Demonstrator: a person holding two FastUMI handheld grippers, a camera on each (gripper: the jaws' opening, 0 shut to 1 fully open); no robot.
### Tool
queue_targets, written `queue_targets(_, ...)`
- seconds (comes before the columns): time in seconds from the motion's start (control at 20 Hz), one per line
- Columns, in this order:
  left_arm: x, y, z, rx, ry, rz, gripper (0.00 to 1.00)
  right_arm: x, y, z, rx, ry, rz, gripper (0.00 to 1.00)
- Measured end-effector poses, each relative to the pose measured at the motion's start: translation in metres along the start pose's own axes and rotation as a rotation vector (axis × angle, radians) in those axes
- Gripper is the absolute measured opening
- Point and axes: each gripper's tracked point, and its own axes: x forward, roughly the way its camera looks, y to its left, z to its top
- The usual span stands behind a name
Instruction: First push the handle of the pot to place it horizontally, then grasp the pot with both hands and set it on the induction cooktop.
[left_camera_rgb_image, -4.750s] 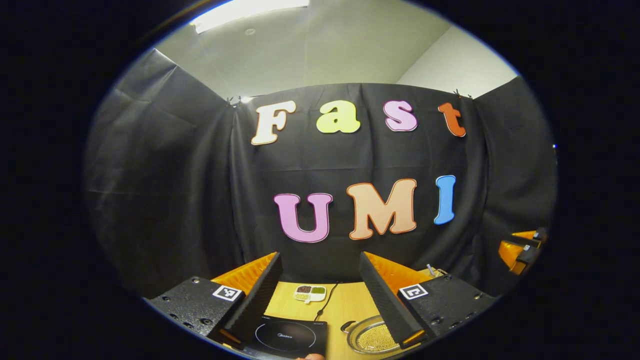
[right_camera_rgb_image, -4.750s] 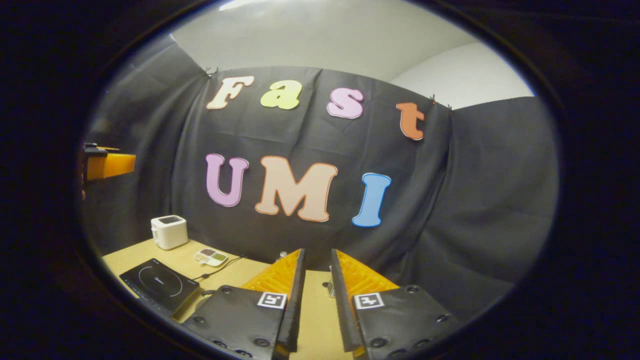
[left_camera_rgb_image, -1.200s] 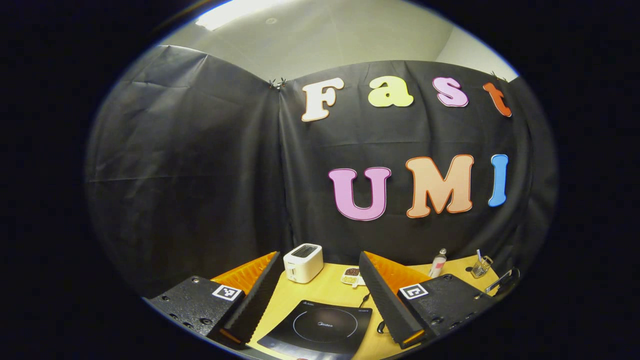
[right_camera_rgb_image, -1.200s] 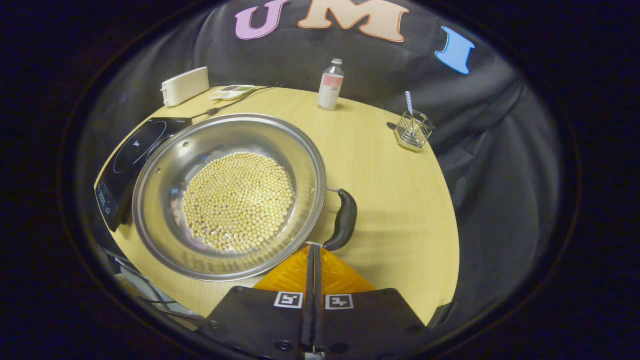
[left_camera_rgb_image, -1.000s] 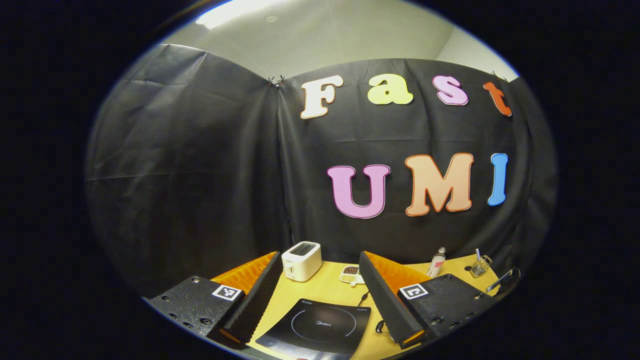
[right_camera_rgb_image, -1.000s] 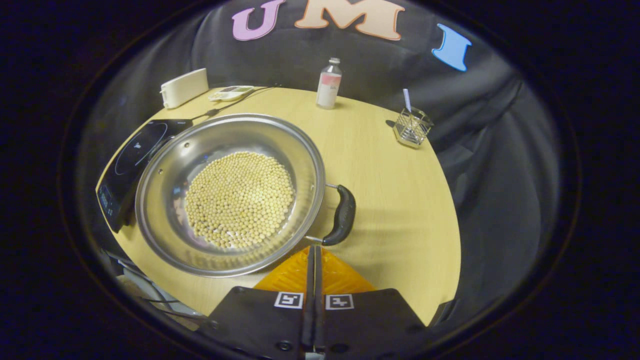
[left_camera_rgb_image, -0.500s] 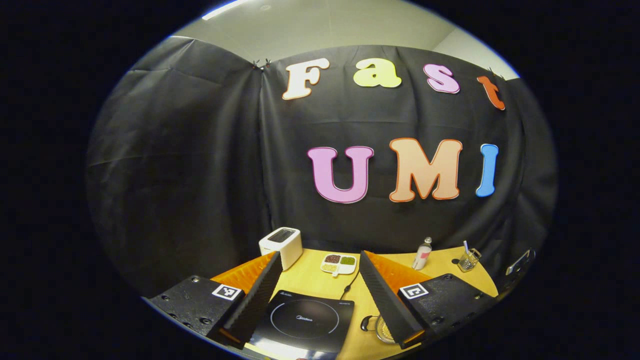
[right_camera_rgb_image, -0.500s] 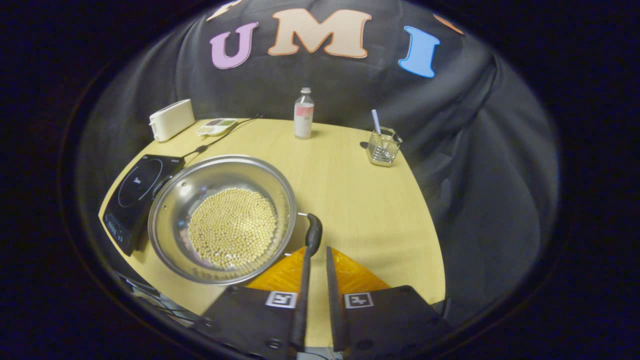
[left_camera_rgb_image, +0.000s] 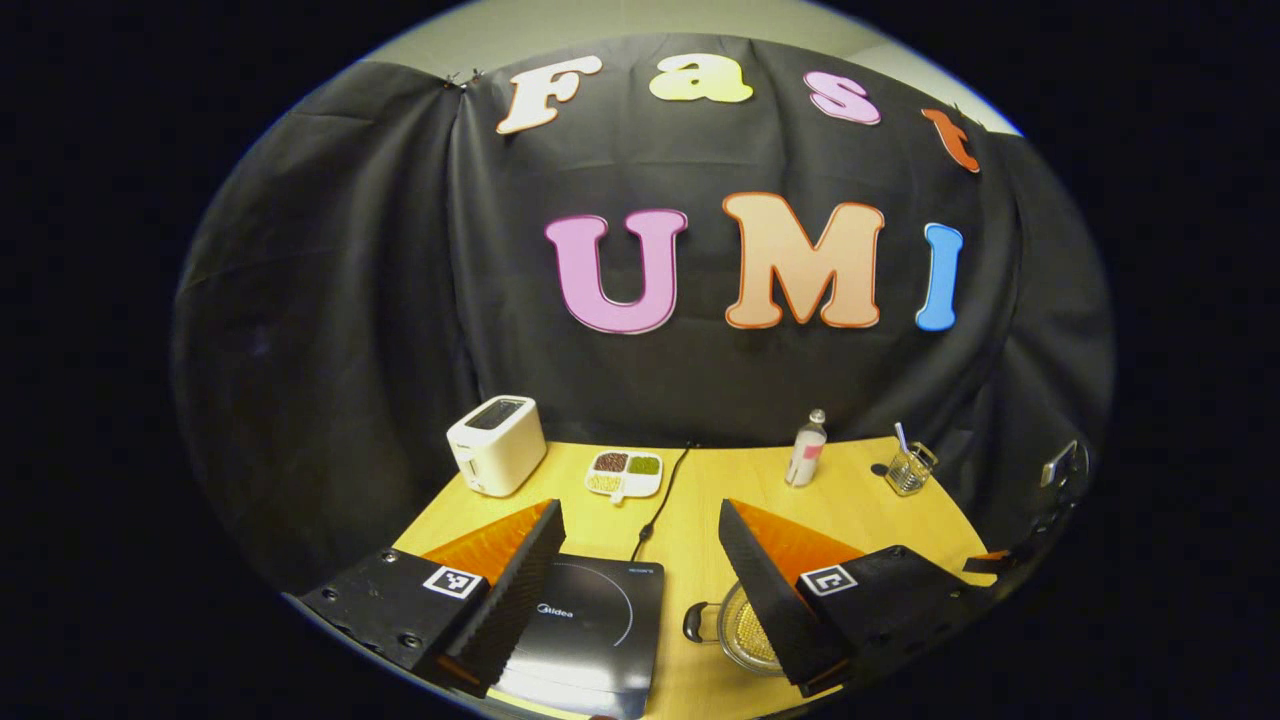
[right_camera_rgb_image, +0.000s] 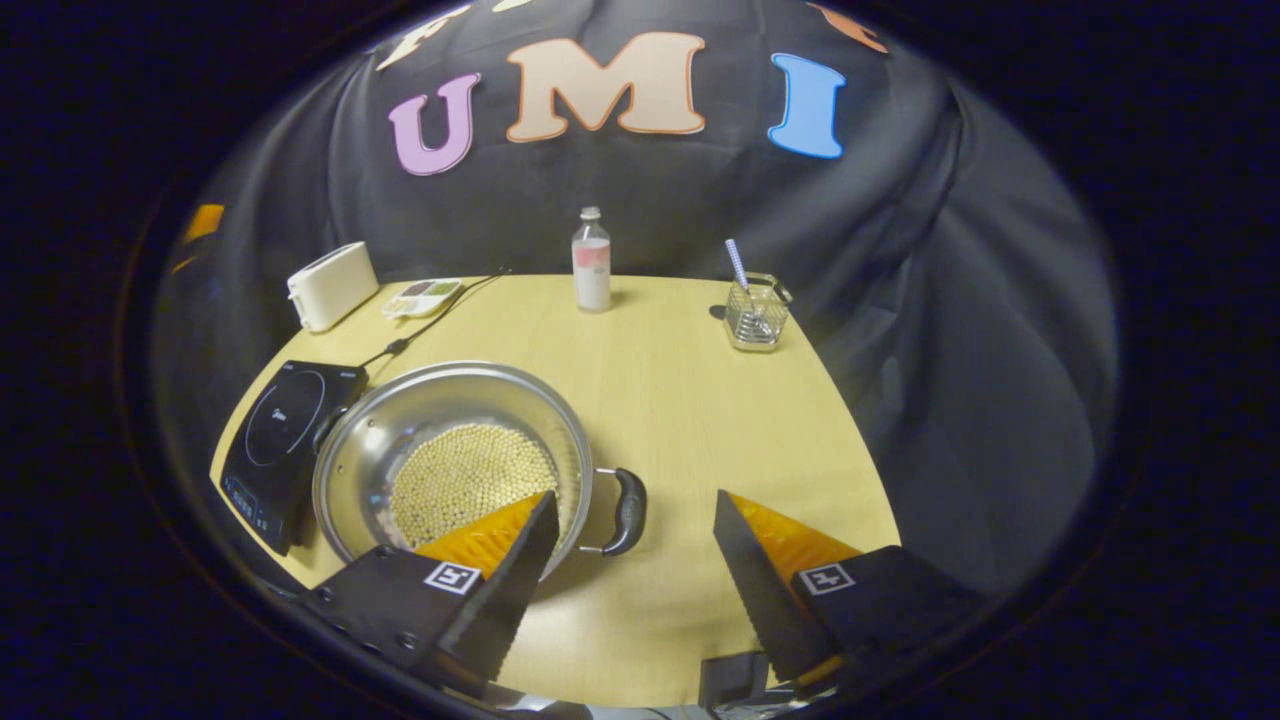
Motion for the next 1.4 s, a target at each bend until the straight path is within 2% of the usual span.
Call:
queue_targets(0.3,0.029,-0.033,-0.062,0.003,0.167,-0.116,1.00,0.009,-0.003,0.001,0.013,0.011,-0.007,0.99)
queue_targets(0.7,0.056,-0.061,-0.164,-0.016,0.431,-0.208,1.00,0.021,-0.003,-0.010,0.037,0.054,-0.011,0.99)
queue_targets(1.05,0.075,-0.061,-0.228,-0.010,0.602,-0.204,0.98,0.031,-0.006,-0.015,0.056,0.087,-0.024,0.99)
queue_targets(1.4,0.083,-0.065,-0.260,-0.067,0.705,-0.185,0.98,0.043,-0.003,-0.026,0.066,0.140,-0.011,0.99)
